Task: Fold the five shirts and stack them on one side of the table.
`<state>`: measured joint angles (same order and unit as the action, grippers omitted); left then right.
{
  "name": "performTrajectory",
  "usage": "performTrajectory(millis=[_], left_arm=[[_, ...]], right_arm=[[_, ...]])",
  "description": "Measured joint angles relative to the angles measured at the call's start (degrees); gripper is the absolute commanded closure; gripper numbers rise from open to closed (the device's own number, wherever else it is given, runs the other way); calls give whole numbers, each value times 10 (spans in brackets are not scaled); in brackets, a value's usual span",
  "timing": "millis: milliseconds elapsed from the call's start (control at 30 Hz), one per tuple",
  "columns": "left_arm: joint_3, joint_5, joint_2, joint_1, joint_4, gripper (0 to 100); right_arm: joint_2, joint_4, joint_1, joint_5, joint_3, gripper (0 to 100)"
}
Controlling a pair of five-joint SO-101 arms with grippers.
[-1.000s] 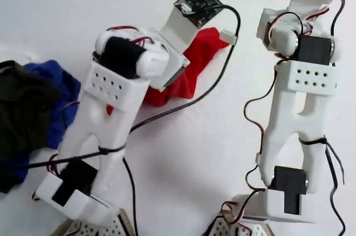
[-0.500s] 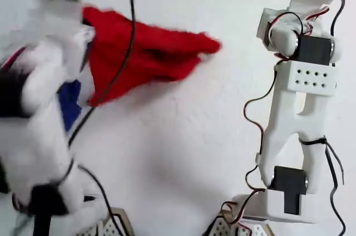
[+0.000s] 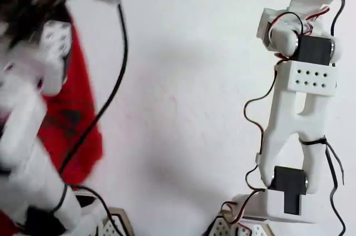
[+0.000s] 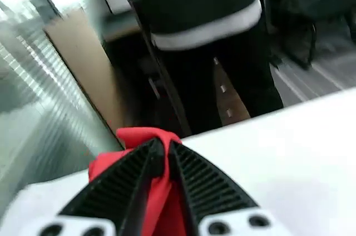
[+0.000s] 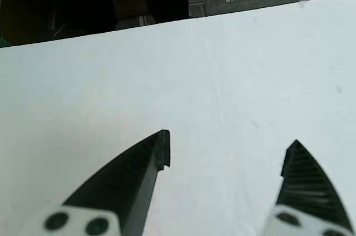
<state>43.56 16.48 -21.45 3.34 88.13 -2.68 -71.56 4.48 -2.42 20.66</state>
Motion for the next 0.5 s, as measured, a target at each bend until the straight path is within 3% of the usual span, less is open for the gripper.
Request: performTrajectory(millis=[300,500], left_arm=[[-165,0,104,-187,-30,960],[-197,0,213,-213,-31,736]], right_arm=[[0,0,0,0,0,676],[0,0,0,0,0,676]])
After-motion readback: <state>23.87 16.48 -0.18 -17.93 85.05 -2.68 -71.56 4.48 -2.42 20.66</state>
